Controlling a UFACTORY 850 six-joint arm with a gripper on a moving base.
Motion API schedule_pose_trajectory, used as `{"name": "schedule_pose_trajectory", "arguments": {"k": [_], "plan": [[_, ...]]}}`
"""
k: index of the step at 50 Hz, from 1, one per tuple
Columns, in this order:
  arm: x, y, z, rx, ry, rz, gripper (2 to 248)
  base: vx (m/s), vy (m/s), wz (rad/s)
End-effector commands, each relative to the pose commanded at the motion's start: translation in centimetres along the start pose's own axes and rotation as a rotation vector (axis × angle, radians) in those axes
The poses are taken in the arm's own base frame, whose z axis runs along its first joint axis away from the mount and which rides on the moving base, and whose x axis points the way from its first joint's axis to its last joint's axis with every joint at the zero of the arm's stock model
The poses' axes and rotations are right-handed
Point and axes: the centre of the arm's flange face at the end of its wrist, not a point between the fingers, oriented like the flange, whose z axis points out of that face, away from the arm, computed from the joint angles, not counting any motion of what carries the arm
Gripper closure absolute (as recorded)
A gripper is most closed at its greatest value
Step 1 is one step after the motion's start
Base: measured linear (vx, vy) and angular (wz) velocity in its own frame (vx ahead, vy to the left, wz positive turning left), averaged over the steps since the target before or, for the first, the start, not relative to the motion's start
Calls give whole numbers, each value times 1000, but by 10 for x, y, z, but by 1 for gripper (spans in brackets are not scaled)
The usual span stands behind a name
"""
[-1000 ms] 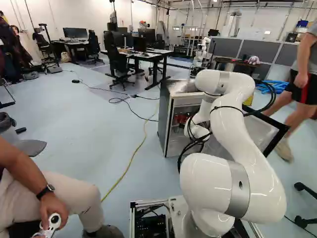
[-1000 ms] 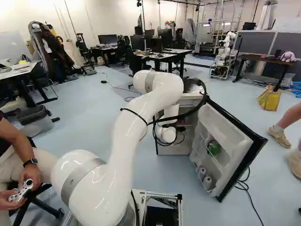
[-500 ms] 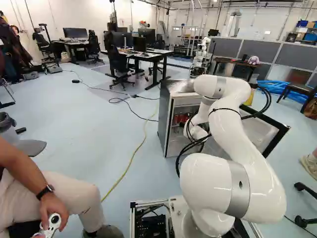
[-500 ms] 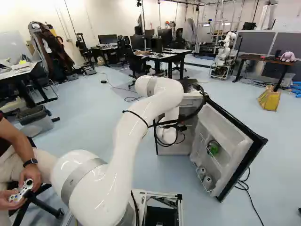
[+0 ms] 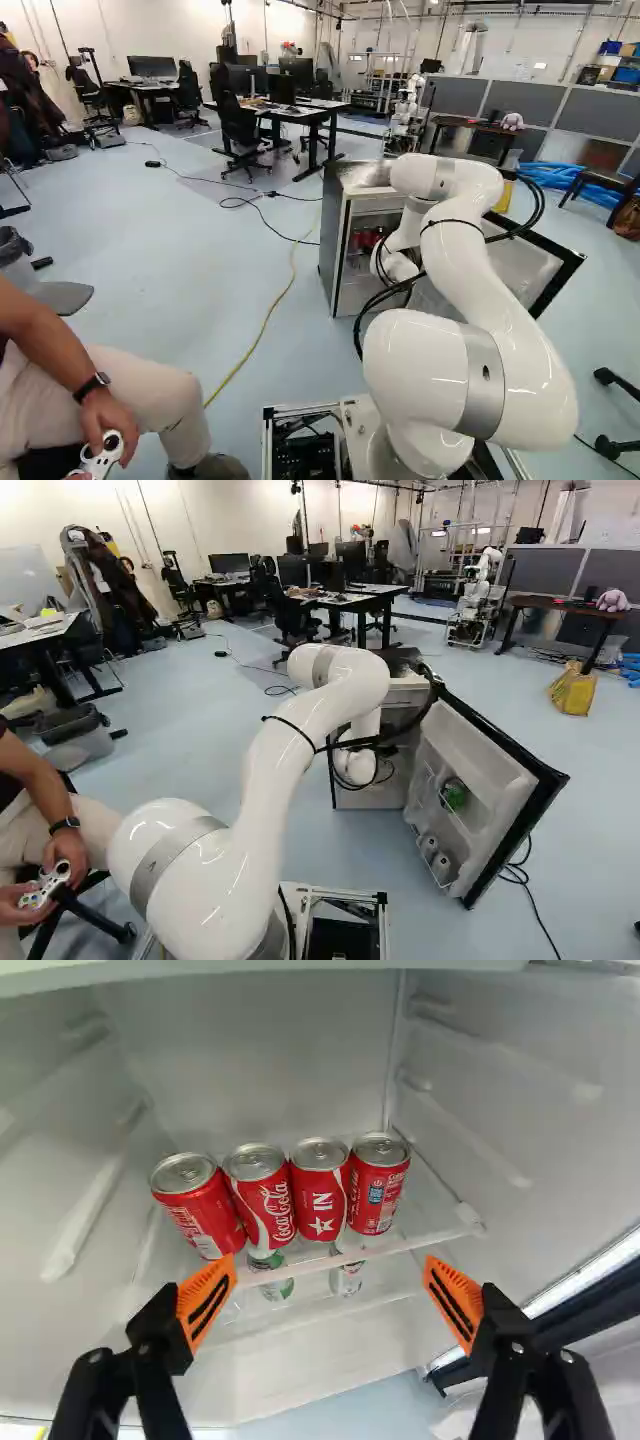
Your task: Grab a drink from the fridge
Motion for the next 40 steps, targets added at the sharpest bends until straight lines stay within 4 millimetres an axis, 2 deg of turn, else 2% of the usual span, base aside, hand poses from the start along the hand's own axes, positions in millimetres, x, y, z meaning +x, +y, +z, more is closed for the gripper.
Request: {"name": "schedule_pose_trajectory", "arguments": {"k": [15,16,20,21,26,27,31,32,36,37,40], "plan": [[0,0,0,0,1,0,5,0,0,0],[0,0,0,0,1,0,18,0,0,0],[0,0,0,0,1,0,18,0,0,0],[0,0,0,0,1,0,31,0,0,0],[0,0,0,0,1,0,31,0,0,0],[0,0,0,0,1,0,43,0,0,0],[0,0,0,0,1,0,43,0,0,0],[0,0,0,0,1,0,55,0,0,0],[0,0,0,0,1,0,55,0,0,0],[0,0,0,0,1,0,67,0,0,0],[0,0,0,0,1,0,67,0,0,0]]}}
